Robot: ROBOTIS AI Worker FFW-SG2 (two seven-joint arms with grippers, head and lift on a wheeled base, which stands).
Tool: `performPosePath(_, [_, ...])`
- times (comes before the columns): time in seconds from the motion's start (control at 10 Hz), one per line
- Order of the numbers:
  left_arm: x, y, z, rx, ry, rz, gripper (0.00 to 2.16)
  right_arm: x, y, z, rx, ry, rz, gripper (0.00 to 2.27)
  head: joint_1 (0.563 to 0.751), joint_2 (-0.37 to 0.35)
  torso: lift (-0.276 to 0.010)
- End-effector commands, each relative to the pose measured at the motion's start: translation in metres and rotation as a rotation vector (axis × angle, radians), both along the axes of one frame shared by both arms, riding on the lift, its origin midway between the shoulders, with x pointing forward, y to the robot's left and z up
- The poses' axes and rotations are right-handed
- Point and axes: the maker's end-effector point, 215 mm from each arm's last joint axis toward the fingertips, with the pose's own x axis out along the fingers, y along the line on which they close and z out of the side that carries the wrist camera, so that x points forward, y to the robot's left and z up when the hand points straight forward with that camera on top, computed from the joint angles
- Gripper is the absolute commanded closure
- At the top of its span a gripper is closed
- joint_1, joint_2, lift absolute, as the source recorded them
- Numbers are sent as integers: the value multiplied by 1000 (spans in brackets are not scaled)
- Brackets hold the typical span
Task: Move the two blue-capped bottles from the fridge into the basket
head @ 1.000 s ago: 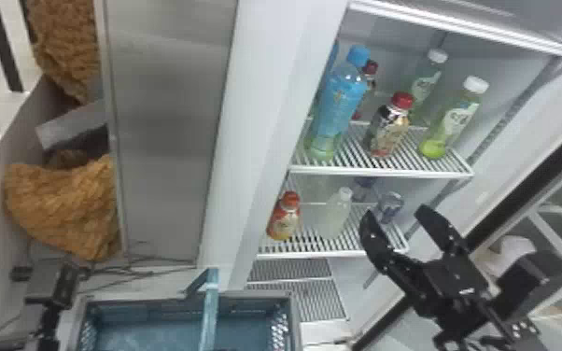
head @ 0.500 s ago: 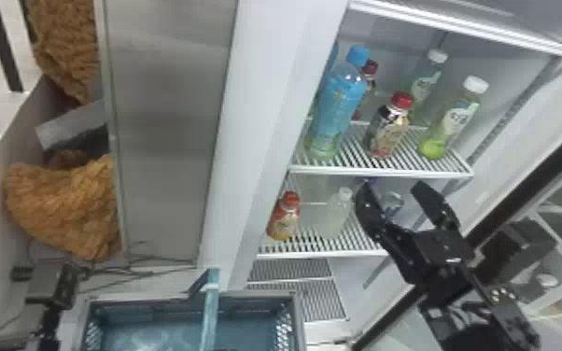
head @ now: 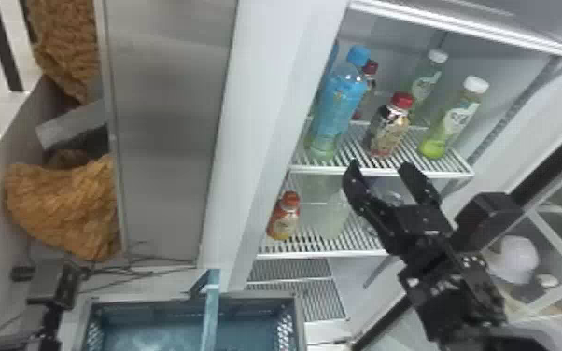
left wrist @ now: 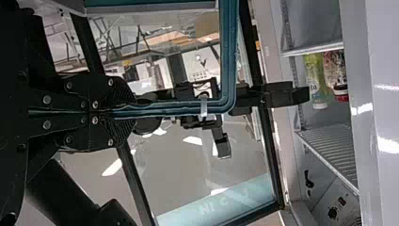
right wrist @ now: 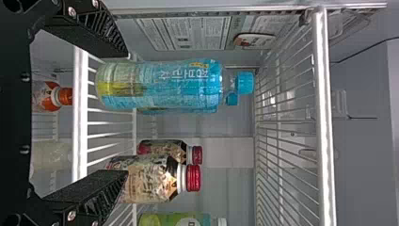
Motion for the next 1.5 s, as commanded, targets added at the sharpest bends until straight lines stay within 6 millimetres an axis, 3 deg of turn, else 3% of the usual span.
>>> performPosePath(0.0, [-1, 0, 1, -2, 1, -2, 1142, 14, 3, -1, 5, -5, 5, 128, 695, -350, -76])
performPosePath(0.8, [-2, -1, 1, -6, 4, -7, 1142, 79, 20, 12, 18, -44, 24, 134, 695, -350, -76])
performPosePath(1.4, [-2, -1, 1, -7, 4, -10, 1142, 113, 34, 20, 16, -54, 37, 134, 695, -350, -76])
